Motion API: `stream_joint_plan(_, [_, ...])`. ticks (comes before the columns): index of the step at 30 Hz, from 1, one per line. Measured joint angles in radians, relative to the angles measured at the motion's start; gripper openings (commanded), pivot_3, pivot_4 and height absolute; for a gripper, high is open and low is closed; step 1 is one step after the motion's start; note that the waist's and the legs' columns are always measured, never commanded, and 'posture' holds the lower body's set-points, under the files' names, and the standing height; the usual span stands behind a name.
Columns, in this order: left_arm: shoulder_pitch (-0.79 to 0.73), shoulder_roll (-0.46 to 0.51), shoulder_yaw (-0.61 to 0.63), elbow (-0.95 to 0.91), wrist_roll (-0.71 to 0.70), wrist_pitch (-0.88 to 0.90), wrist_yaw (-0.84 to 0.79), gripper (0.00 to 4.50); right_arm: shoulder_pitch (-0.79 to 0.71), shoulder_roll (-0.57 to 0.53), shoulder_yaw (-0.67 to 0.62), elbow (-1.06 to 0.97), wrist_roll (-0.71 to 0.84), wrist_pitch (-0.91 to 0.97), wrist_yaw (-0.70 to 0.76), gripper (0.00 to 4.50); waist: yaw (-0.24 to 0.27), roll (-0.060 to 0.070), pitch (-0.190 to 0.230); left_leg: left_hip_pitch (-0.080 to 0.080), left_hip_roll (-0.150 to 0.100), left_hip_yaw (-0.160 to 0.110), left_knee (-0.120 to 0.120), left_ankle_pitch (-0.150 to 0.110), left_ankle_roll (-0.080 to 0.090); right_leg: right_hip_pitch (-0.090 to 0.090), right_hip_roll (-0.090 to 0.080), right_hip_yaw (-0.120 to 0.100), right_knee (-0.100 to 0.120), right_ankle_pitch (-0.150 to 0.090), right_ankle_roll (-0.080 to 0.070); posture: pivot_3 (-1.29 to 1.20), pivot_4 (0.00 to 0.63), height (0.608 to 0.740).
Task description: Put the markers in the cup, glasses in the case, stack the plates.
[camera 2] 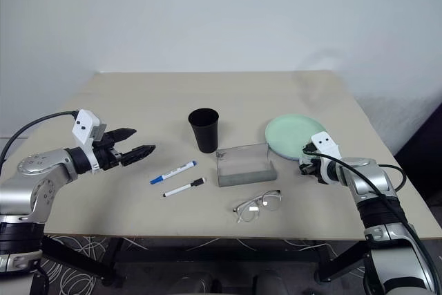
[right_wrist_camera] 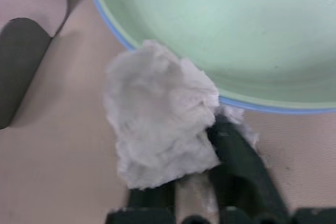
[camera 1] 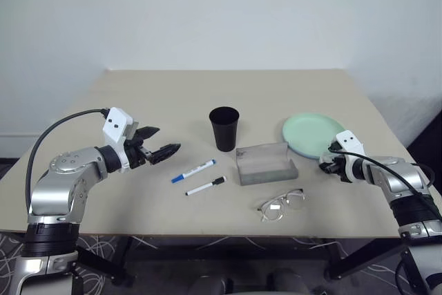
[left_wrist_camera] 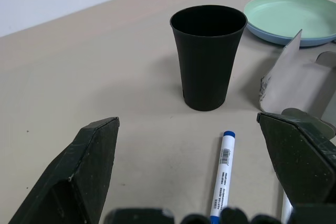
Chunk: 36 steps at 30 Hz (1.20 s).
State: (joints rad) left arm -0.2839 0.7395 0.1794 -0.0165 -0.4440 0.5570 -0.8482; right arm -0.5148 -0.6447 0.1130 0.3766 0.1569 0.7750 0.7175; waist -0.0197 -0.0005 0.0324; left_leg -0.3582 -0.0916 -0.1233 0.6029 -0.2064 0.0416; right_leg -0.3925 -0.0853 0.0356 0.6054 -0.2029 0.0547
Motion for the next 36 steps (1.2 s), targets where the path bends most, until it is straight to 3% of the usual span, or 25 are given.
stream_joint_plan(7, [0.0, 0.0, 0.0, 0.0, 0.001, 0.0, 0.001, 4.5, -0.01, -0.045, 0.005, -0.098, 0.057, 0.005, 0.167, 0.05, 0.0, 0.001, 0.0, 0.0, 0.0, 0.0, 0.0, 0.0, 0.0, 0.0, 0.0, 0.0, 0.0, 0.0, 0.0, 0.0, 0.0, 0.732])
stream_joint_plan(11, [-0.005, 0.0, -0.001, 0.001, 0.001, -0.001, -0.001, 4.5, -0.101, -0.042, -0.019, -0.162, 0.098, -0.008, 0.212, 0.05, -0.002, 0.0, 0.0, 0.0, 0.001, 0.0, 0.0, 0.0, 0.0, 0.0, 0.0, -0.001, 0.0, 0.0, 0.0, 0.0, 0.0, 0.732])
stream_joint_plan(13, [-0.007, 0.0, -0.002, 0.004, 0.002, -0.002, -0.002, 4.5, -0.157, -0.024, -0.024, -0.12, 0.084, -0.033, 0.178, 0.05, -0.001, 0.0, 0.0, 0.0, 0.001, 0.0, 0.0, 0.0, 0.0, 0.0, 0.0, -0.002, 0.0, 0.0, 0.0, 0.0, 0.0, 0.732])
stream_joint_plan(21, [-0.021, -0.01, -0.011, 0.01, 0.006, -0.004, 0.001, 4.5, -0.314, 0.112, 0.009, 0.362, -0.078, -0.29, -0.022, 0.05, 0.0, 0.0, 0.0, -0.001, -0.001, -0.001, -0.001, 0.0, 0.0, -0.001, 0.0, 0.0, 0.0, 0.001, -0.001, 0.0, 0.0, 0.732])
stream_joint_plan(26, [-0.02, -0.013, -0.011, 0.009, 0.007, -0.005, 0.002, 4.5, -0.392, 0.134, 0.003, 0.567, -0.123, -0.399, -0.08, 1.69, -0.004, 0.0, 0.0, 0.0, -0.002, 0.0, -0.005, 0.0, -0.001, -0.003, 0.0, 0.002, -0.001, 0.001, -0.001, 0.0, 0.0, 0.732])
stream_joint_plan(33, [-0.014, -0.014, -0.011, 0.008, 0.008, -0.006, 0.008, 4.5, -0.423, 0.14, -0.012, 0.654, -0.152, -0.465, -0.103, 4.06, -0.004, 0.0, 0.0, 0.004, -0.001, 0.0, -0.005, 0.0, -0.001, 0.0, 0.001, 0.002, 0.0, 0.001, -0.001, 0.0, 0.0, 0.732])
stream_joint_plan(36, [-0.014, -0.02, -0.013, 0.001, 0.009, -0.007, 0.01, 4.5, -0.423, 0.127, -0.013, 0.652, -0.159, -0.468, -0.09, 4.47, -0.003, 0.0, 0.0, 0.003, -0.001, 0.0, -0.004, 0.0, -0.001, 0.001, 0.001, 0.002, 0.0, 0.001, -0.001, 0.0, 0.0, 0.732])
